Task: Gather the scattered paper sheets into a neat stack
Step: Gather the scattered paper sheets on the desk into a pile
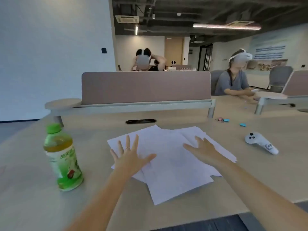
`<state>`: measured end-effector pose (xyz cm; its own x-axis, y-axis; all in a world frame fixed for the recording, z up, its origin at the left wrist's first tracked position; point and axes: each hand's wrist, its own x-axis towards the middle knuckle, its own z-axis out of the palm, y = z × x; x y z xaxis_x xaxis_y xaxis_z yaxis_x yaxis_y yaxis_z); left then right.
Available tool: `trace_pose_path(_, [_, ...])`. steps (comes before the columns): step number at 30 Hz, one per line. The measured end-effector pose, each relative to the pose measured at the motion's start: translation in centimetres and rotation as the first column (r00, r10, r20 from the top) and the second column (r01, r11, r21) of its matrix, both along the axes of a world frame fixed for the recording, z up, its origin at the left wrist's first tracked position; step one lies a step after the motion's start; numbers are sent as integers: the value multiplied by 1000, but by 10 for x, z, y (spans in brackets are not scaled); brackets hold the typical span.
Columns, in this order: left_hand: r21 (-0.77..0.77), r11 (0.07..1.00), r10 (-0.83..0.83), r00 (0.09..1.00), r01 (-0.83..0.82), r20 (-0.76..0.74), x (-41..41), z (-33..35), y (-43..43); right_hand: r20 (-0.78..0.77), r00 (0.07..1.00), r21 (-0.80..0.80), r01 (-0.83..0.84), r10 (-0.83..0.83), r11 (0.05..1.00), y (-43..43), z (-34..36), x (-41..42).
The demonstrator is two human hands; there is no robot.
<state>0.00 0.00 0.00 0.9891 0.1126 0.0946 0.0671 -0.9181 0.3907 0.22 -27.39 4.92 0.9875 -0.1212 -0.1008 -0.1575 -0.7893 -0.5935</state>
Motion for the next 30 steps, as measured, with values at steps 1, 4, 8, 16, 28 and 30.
trace_pose_path(1, [21, 1000, -14, 999, 14, -32, -1, -5, -2, -38, 999, 25, -5, 6, 1000, 2, -6, 2])
trace_pose_path(4, [130, 991, -11, 994, 26, -112, 5, -19, -5, -158, 987, -54, 3, -11, 999, 7, -19, 17])
trace_pose_path(8, [143, 990, 0, 991, 19, -135, 15, -25, -10, -139, 990, 39, 20, -14, 999, -7, -4, 48])
trace_pose_path(16, [220, 975, 23, 1000, -26, 13, 17, -21, -20, -216, 975, -72, -65, 48, 995, 1, 15, 49])
trace_pose_path(28, [25, 998, 62, 997, -63, 40, 16, -21, -18, -337, 935, 257, -24, 113, 966, 5, 10, 74])
trace_pose_path(30, [-134, 989, 71, 996, -63, 56, 14, -17, -17, -346, 931, 357, 14, 119, 934, 8, 11, 77])
